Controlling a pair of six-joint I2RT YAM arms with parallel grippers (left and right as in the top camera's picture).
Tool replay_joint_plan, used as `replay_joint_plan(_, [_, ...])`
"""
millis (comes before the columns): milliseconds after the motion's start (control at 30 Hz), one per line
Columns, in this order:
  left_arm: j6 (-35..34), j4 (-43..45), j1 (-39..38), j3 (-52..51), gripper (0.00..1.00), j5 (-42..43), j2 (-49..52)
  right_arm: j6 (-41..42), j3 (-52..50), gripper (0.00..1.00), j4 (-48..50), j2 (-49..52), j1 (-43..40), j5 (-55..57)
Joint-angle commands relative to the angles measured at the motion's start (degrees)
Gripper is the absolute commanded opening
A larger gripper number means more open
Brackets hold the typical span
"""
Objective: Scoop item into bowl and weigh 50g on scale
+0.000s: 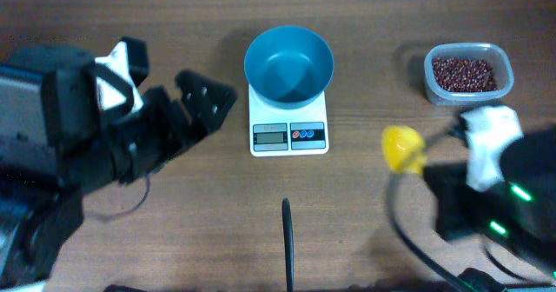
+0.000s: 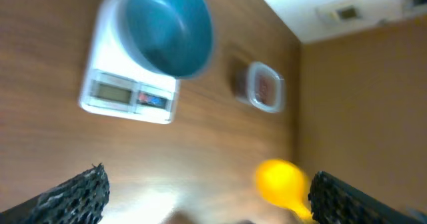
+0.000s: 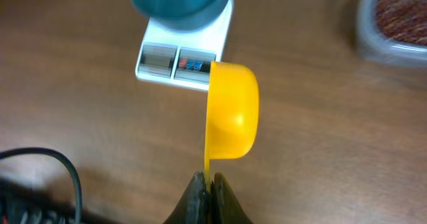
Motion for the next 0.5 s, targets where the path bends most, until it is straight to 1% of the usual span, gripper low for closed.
replay_joint_plan(0, [6.8, -9.9, 0.3, 0.1, 0.99, -21.6, -4.0, 4.9, 2.8, 0.04, -7.1, -8.8, 0.2, 10.5])
replay_joint_plan(67, [6.8, -16.2, 0.3, 0.1, 0.99, -25.4, -5.3, 4.9, 2.8, 0.04, -8.1, -12.5, 0.2, 11.1])
replay_joint_plan(133, [6.8, -20.9, 0.3, 0.1, 0.99, -27.6, -5.3, 4.9, 2.8, 0.04, -9.0, -13.0, 0.2, 12.2])
replay_joint_plan(200, [6.8, -29.9, 0.3, 0.1, 0.99, -32.2, -5.2, 4.9, 2.8, 0.04, -9.6, -12.6, 0.2, 13.6])
replay_joint_plan(267, [6.8, -35.5, 0.3, 0.1, 0.99, -32.8, -5.2, 4.9, 2.8, 0.04, -9.4, -11.9, 0.2, 14.0])
replay_joint_plan(333, [6.8, -37.9, 0.3, 0.1, 0.99, -32.8, -5.3, 4.9, 2.8, 0.04, -9.4, -10.6, 0.2, 13.8])
replay_joint_plan(467, [6.8, -38.0, 0.3, 0.1, 0.99, -32.6, -5.2, 4.8, 3.0, 0.04, -8.3, -6.7, 0.2, 13.8])
